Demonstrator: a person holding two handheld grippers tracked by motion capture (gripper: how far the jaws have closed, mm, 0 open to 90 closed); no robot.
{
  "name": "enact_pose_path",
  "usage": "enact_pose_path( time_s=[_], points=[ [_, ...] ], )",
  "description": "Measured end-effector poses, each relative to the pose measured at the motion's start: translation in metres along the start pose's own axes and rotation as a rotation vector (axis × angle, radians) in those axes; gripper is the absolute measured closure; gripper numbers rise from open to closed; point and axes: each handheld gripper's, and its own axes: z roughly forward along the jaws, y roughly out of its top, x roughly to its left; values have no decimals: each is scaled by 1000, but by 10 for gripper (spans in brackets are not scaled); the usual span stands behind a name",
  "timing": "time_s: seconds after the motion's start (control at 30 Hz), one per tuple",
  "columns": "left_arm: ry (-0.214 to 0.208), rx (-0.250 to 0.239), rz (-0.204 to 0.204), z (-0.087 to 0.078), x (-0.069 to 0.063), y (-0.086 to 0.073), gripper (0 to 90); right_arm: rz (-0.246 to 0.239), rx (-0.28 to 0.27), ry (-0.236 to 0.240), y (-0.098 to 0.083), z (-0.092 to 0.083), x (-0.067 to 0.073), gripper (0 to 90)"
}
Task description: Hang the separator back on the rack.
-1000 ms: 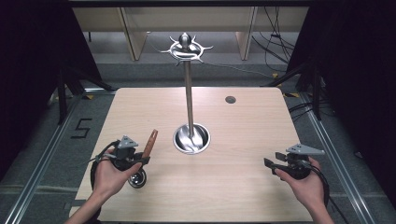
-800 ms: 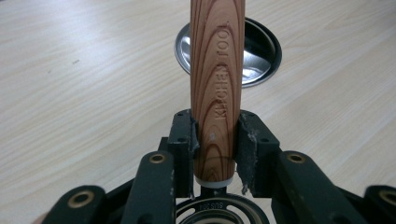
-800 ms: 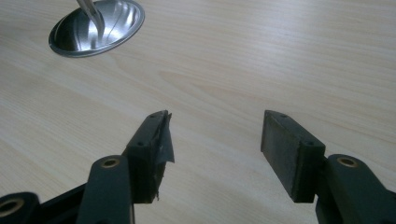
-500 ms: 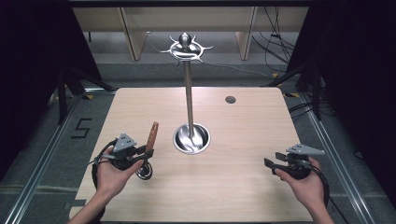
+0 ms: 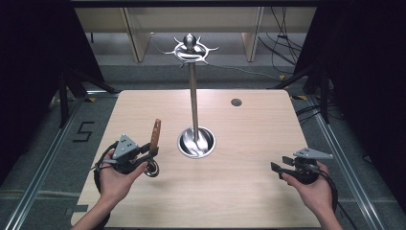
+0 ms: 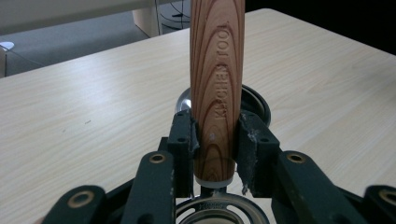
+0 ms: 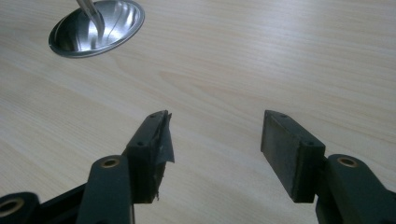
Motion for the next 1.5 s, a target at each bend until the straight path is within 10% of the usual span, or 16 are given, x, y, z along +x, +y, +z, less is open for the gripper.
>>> enact_pose_path(
  time_s=[1.5],
  points=[
    [-2,-145,10,-9,-18,34,682,15,10,1,0,-1,1,427]
  ],
)
